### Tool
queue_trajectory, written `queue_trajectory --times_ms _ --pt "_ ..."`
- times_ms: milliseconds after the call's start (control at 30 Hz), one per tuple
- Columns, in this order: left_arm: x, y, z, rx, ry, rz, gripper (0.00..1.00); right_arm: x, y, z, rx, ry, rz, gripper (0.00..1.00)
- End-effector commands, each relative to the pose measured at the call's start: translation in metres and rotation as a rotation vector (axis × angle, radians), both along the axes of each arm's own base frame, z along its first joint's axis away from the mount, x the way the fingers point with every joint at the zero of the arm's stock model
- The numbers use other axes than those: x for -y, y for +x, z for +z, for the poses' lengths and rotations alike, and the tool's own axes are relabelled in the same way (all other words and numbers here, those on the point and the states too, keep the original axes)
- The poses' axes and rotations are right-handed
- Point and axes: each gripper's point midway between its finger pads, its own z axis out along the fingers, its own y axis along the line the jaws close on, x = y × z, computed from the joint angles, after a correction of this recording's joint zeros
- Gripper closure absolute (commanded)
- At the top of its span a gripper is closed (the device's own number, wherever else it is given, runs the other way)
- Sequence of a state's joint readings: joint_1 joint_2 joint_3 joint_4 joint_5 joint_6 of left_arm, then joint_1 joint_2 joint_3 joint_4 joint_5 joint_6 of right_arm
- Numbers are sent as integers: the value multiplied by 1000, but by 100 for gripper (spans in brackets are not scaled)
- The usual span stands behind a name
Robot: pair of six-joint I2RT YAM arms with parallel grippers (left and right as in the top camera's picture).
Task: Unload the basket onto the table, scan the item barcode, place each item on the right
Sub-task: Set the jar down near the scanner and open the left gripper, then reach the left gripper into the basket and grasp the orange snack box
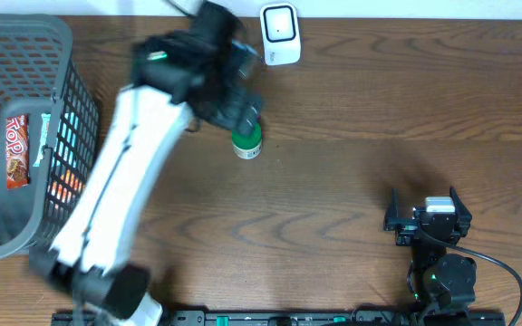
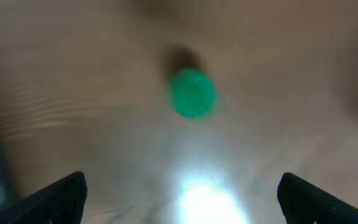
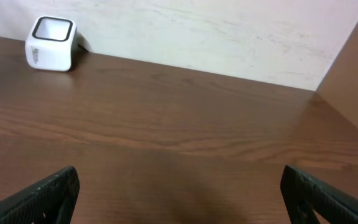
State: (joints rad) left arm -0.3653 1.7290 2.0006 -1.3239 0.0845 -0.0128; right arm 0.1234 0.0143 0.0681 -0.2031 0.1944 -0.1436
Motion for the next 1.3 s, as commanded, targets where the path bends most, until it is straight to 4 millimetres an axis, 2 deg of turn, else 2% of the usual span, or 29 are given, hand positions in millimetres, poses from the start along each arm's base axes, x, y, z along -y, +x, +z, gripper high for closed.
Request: queue_trajectory --times_ms 0,33,100,167,233,333,467,600,700,833,967,1067,1133,1267 --pt "-101 2 81 264 -60 554 2 -2 0 0 4 -10 12 1" --pt "-126 -2 97 318 -96 655 2 -2 0 0 4 -10 12 1" --pt "-171 -16 116 380 -152 847 2 -2 0 0 4 -10 12 1" --pt "-220 -37 123 407 -173 1048 2 -2 0 0 4 -10 12 1" --pt "-259 -58 118 391 -159 1203 2 -3 0 0 4 -10 13 1" --pt "-313 -93 98 312 -92 1403 2 -2 0 0 4 -10 12 1" --pt "-359 -117 65 182 -15 1502 2 -2 0 0 4 -10 12 1" --pt "-380 -114 30 90 1 1510 2 -2 0 0 4 -10 12 1" --pt "-384 -103 -4 10 23 1427 2 -2 0 0 4 -10 12 1" --pt "-372 -88 -56 -107 -41 1277 2 -2 0 0 4 -10 12 1" --pt "-361 -89 -106 -238 -78 1220 2 -2 0 0 4 -10 12 1" --pt "-350 -84 -135 -305 -137 1159 2 -2 0 0 4 -10 12 1" --pt "-343 -80 -147 -337 -179 1113 2 -2 0 0 4 -9 12 1" --pt "-341 -81 -170 -416 -193 1103 2 -2 0 0 4 -10 12 1"
